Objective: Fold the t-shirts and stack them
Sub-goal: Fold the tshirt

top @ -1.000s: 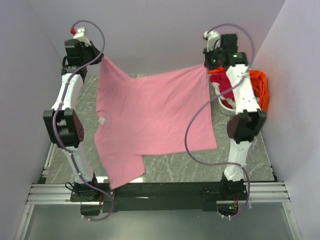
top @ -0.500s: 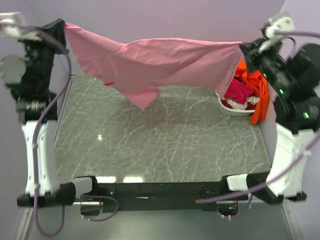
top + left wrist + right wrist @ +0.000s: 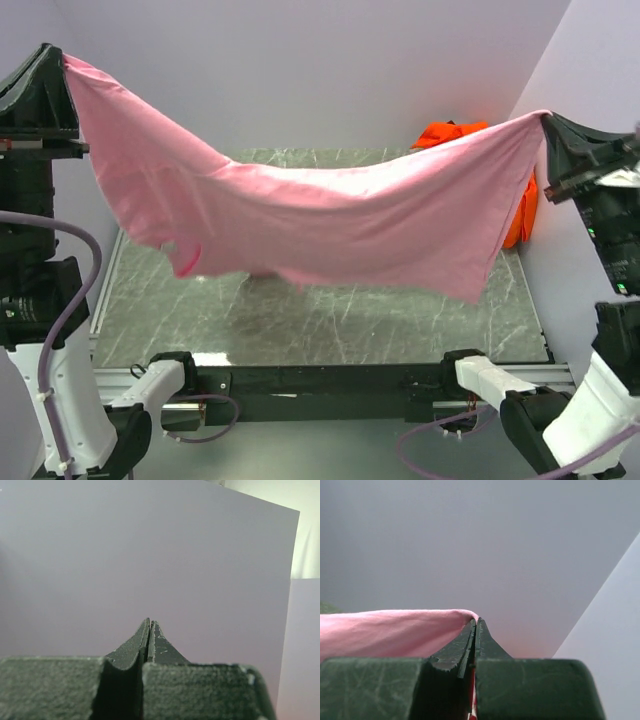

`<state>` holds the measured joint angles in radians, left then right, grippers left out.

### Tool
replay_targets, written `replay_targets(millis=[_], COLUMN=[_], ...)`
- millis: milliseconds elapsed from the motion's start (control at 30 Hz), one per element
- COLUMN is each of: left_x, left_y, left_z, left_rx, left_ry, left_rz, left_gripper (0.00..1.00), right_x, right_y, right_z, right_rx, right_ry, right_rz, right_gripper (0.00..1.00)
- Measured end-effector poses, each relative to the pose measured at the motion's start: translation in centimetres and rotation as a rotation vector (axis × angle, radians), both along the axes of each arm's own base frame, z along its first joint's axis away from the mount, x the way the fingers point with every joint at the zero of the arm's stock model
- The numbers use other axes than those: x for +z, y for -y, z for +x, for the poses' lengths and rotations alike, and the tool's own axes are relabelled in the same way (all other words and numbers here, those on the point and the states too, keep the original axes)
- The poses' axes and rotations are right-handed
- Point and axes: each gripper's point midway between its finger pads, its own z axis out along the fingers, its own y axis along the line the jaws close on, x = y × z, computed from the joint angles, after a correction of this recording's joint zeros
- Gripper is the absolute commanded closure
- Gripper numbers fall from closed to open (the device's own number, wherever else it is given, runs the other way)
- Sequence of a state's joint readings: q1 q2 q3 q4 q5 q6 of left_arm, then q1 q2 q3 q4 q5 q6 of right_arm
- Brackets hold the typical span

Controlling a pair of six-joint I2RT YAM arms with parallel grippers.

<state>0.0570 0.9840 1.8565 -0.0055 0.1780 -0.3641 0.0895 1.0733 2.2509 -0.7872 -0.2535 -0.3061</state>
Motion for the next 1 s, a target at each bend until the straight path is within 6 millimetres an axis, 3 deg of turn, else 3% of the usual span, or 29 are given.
replay_targets(millis=[67, 133, 200, 300, 467, 533, 633, 733, 867, 933, 1000], left_x=[-0.5, -1.6, -3.7, -9.2, -22.3, -29.0, -39.0, -47.3, -56.5, -59.7, -61.5], left_y=[-0.1, -0.3, -0.6, -1.4, -2.7, -3.1, -3.5, -4.0, -4.8, -5.6, -6.3], left_z=[0.3, 1.4, 3.3, 8.3, 18.2, 22.0, 26.1, 29.3, 32.6, 34.2, 35.7], left_rx=[0.005, 0.014, 0.026, 0.053, 0.092, 0.102, 0.118, 0.141, 0.161, 0.174, 0.180], left_ry=[-0.012, -0.038, -0.086, -0.212, -0.514, -0.656, -0.853, -1.020, -1.201, -1.260, -1.288], left_rz=[-0.001, -0.006, -0.015, -0.033, -0.068, -0.084, -0.100, -0.104, -0.106, -0.115, -0.125], left_gripper=[1.00, 1.00, 1.00, 1.00, 1.00, 1.00, 1.00, 1.00, 1.00, 1.00, 1.00], right_x=[-1.0, -3.3, -6.4, -12.4, -22.5, -27.3, -34.5, -41.1, -49.7, -52.8, -54.8], right_y=[-0.1, -0.4, -0.7, -1.2, -2.3, -2.9, -3.8, -4.6, -5.1, -5.1, -4.9], right_z=[1.4, 4.0, 6.8, 11.7, 19.6, 22.6, 26.7, 30.1, 34.3, 35.8, 37.0], right_rx=[0.001, 0.003, 0.004, 0.011, 0.032, 0.048, 0.079, 0.109, 0.115, 0.106, 0.091], right_ry=[-0.031, -0.097, -0.186, -0.345, -0.580, -0.687, -0.835, -0.961, -1.110, -1.158, -1.181], right_rz=[-0.003, -0.010, -0.018, -0.033, -0.051, -0.056, -0.064, -0.072, -0.089, -0.103, -0.117], right_gripper=[1.00, 1.00, 1.00, 1.00, 1.00, 1.00, 1.00, 1.00, 1.00, 1.00, 1.00])
